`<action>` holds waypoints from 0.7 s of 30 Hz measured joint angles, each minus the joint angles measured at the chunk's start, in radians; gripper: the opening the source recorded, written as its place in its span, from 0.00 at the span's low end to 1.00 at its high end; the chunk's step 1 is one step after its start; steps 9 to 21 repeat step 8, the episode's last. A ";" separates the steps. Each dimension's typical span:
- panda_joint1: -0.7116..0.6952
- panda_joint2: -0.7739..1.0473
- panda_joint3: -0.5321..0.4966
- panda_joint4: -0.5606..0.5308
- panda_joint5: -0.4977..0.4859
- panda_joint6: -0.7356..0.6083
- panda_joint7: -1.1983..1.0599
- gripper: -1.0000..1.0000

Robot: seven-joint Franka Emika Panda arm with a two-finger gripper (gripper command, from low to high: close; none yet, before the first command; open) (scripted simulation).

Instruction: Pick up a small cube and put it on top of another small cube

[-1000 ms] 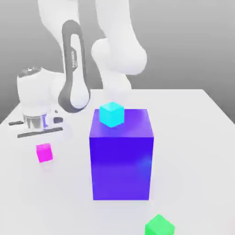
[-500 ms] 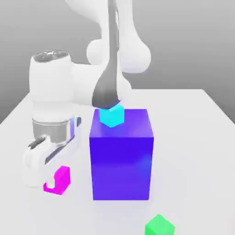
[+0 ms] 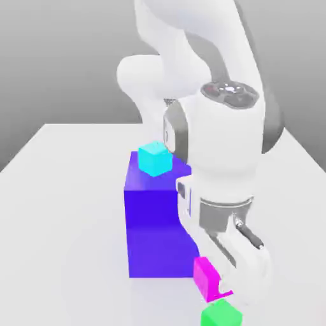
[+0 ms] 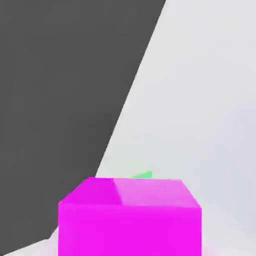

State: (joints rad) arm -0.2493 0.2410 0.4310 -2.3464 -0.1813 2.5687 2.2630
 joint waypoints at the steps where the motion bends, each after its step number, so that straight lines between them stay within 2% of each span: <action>1: 0.008 0.025 -0.010 0.001 -0.021 0.019 0.017 0.00; 4: 0.052 0.121 -0.065 0.009 -0.096 0.097 0.072 0.00; 5: 0.061 0.140 -0.077 0.010 -0.111 0.113 0.084 1.00; 21: 0.061 0.140 -0.077 0.010 -0.111 0.113 0.084 1.00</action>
